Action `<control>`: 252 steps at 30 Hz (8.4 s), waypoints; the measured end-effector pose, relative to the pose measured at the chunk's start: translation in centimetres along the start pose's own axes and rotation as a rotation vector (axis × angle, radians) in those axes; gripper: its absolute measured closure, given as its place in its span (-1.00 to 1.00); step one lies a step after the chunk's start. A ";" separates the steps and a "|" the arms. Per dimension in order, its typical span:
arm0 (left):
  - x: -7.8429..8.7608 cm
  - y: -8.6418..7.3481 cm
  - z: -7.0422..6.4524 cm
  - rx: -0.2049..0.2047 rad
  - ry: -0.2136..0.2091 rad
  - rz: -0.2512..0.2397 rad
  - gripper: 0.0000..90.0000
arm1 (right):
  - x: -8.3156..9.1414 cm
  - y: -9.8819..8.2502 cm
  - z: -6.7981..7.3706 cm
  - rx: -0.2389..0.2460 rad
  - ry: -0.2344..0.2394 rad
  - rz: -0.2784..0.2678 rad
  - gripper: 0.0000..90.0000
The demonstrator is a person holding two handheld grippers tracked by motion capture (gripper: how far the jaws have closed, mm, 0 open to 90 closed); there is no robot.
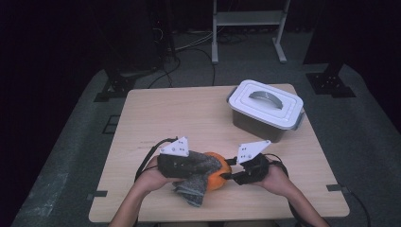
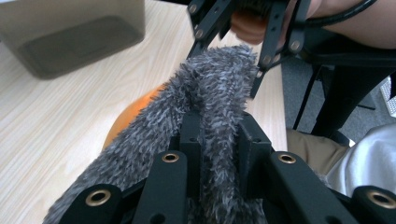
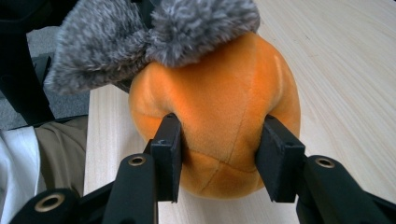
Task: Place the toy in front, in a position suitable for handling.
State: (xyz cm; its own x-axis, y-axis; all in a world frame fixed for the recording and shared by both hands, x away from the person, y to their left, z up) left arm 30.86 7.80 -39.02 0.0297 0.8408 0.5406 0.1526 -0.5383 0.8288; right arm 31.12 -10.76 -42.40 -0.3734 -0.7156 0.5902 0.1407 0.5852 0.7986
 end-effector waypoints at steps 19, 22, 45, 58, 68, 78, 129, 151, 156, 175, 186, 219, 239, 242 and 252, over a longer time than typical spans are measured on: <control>-0.3 0.1 -0.5 -0.011 -0.005 0.012 0.68 | -0.4 -0.2 0.1 -0.027 0.018 -0.015 0.20; 0.1 -0.2 -0.2 -0.006 0.027 0.031 0.67 | -0.4 -0.3 0.0 -0.029 0.019 -0.017 0.21; 1.1 -1.4 1.7 0.051 0.090 0.041 0.67 | -0.3 -1.5 -0.2 -0.012 0.027 -0.015 0.22; -0.3 -3.2 1.1 0.094 0.020 0.011 0.68 | -0.9 -2.0 -0.3 -0.113 0.085 0.020 -0.38; -1.9 -2.7 0.4 0.070 -0.021 0.031 0.68 | -1.8 -2.6 0.1 -0.105 0.059 0.057 -0.29; -0.2 -3.8 1.2 0.085 0.054 0.046 0.67 | -1.1 -3.2 0.0 -0.057 0.043 0.035 0.00; -1.0 -4.7 1.7 0.091 0.061 0.051 0.67 | -0.2 -4.7 -0.8 -0.151 0.042 0.014 0.08; -1.5 -5.2 1.6 0.126 0.026 0.038 0.67 | 0.7 -4.5 0.6 -0.093 0.079 0.039 -0.11; -1.3 -5.9 1.4 0.135 0.010 0.044 0.67 | 0.4 -3.5 -0.4 -0.103 0.056 0.040 -0.41; -1.5 -2.0 2.0 0.085 -0.011 -0.010 0.67 | -0.9 -2.9 -0.7 -0.098 0.065 0.009 0.11; -1.1 -4.7 2.6 0.132 0.019 0.026 0.67 | 0.1 -5.0 -1.5 -0.138 0.063 0.023 0.12; -2.6 -3.4 0.6 0.070 -0.047 0.045 0.67 | -0.1 -3.7 -1.3 -0.121 0.110 0.045 -0.53; -0.6 -1.5 2.5 0.067 0.058 0.001 0.67 | 0.4 -1.9 -1.1 0.002 -0.037 -0.046 0.22; -1.2 -2.2 2.7 0.076 0.056 0.029 0.67 | 0.1 -2.2 -0.9 0.010 -0.032 -0.028 0.20; -1.0 -5.0 3.0 0.126 0.060 0.070 0.67 | 0.4 -3.7 -1.1 -0.011 -0.019 0.002 0.17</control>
State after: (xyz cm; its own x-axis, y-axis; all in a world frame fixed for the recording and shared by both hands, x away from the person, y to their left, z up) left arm 33.06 9.77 -44.13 -0.0143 0.7946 0.6070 0.2754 -0.5805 0.7663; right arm 31.41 -13.63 -45.04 -0.3904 -0.7068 0.5899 0.1515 0.5827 0.7984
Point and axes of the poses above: each handheld gripper's, and its own axes: x roughly backward along the jaws, y roughly out of its top, z roughly to its left, the point moved 5 cm from there along -x, roughly forward along the jaws, and after that the axes turned 9 degrees about -y, right-handed, at the moved point
